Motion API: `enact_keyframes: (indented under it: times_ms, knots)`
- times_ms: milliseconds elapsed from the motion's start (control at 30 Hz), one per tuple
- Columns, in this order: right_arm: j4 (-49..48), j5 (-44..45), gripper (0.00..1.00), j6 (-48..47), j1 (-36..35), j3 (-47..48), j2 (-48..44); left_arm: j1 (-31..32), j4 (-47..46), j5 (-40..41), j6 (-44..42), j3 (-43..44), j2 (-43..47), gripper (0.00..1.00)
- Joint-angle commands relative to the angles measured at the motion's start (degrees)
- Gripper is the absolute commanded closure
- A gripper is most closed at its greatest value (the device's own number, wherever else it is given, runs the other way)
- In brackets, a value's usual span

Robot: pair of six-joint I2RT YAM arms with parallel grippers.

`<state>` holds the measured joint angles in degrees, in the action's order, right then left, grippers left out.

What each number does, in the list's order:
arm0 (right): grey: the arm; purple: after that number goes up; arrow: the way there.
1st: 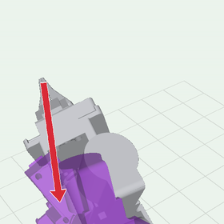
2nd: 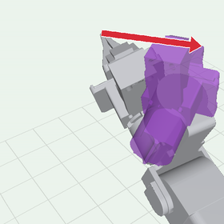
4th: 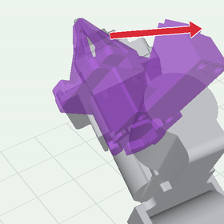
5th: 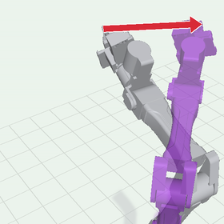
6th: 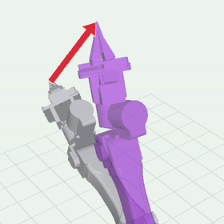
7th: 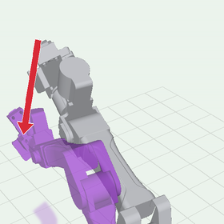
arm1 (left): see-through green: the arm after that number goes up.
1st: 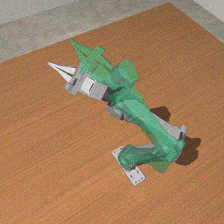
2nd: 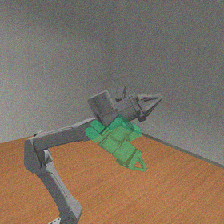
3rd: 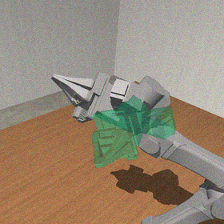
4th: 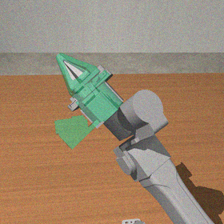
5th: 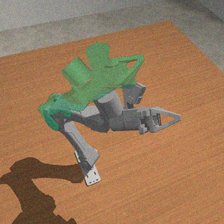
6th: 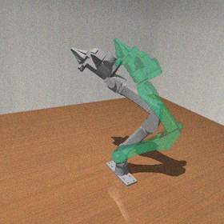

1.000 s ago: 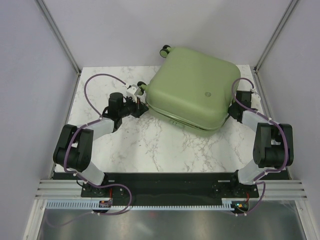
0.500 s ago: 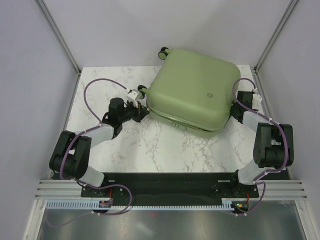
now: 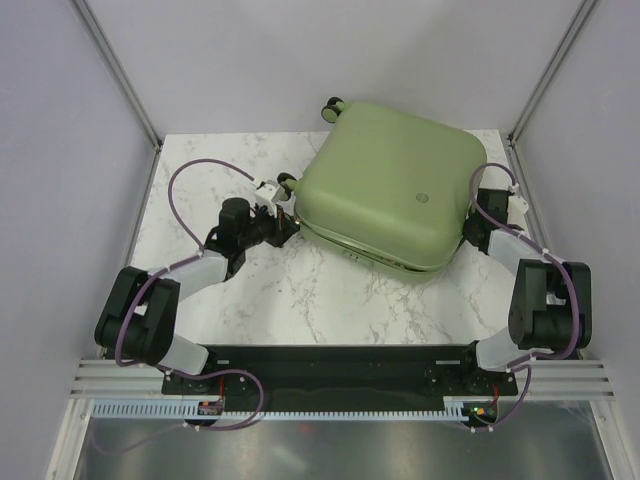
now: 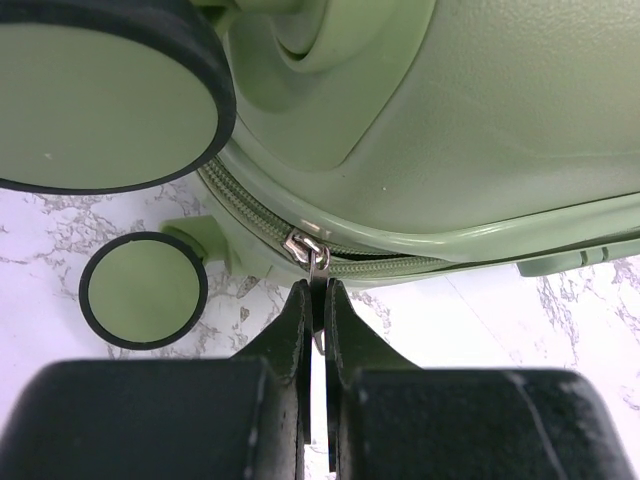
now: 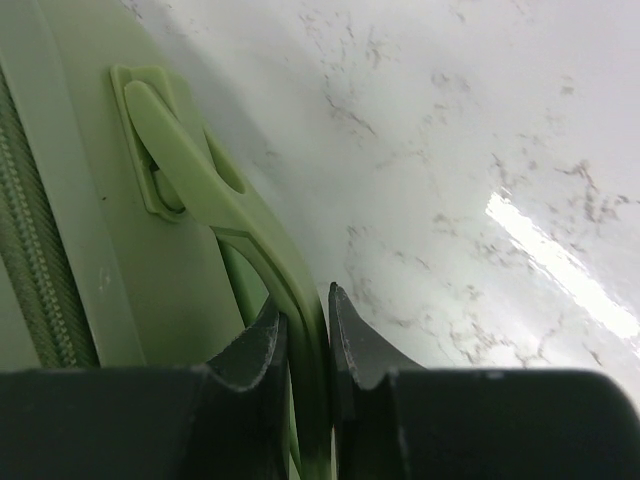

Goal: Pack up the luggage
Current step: Zip the luggage at the center of the board.

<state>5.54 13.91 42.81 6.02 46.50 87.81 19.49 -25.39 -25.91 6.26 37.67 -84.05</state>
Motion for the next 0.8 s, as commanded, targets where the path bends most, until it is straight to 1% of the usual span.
enact_keyframes:
  times_ms: [0,133,233,267,367,400,533,633,667,700,767]
  knots:
    - [5.2,6.1,1.0,7.8,1.6,1.0,-4.0,2.7,-3.2,-6.7,2.0,0.4,2.8,0.98]
    - [4.7,4.2,1.0,6.0,1.6,1.8,-2.1,2.7,-3.0,-6.7,2.0,0.2,2.4,0.98]
    - [0.9,-0.4,1.0,6.3,1.4,0.4,-1.9,3.1,-3.7,-8.7,1.7,0.1,3.0,0.98]
    - [0.4,-0.4,1.0,6.9,0.8,0.1,-1.9,3.5,-4.0,-9.3,1.5,0.1,3.4,0.98]
    - [0.4,1.1,1.0,7.5,-0.3,0.0,-1.9,6.5,-3.4,-10.2,0.8,0.6,4.0,0.98]
    - [1.4,2.0,1.0,7.6,-0.6,0.2,-1.4,8.7,-1.9,-9.9,0.4,0.8,4.1,0.98]
    - [2.7,4.8,1.0,7.4,-1.0,1.3,-0.4,13.6,1.2,-6.1,-1.2,-0.1,6.5,0.98]
    - [3.8,8.2,1.0,7.3,-1.4,2.2,0.9,17.4,1.7,-1.6,-1.2,-3.1,10.0,0.98]
    - [4.1,9.1,1.0,7.5,-1.5,2.3,1.3,18.3,1.7,1.5,-1.1,-4.0,10.9,0.98]
    - [4.4,10.9,1.0,7.8,-1.5,2.4,1.8,20.0,1.7,2.9,-1.0,-5.5,12.6,0.98]
    - [4.3,12.8,1.0,8.6,-1.7,2.4,2.3,21.6,1.8,6.1,-0.9,-6.6,14.1,0.98]
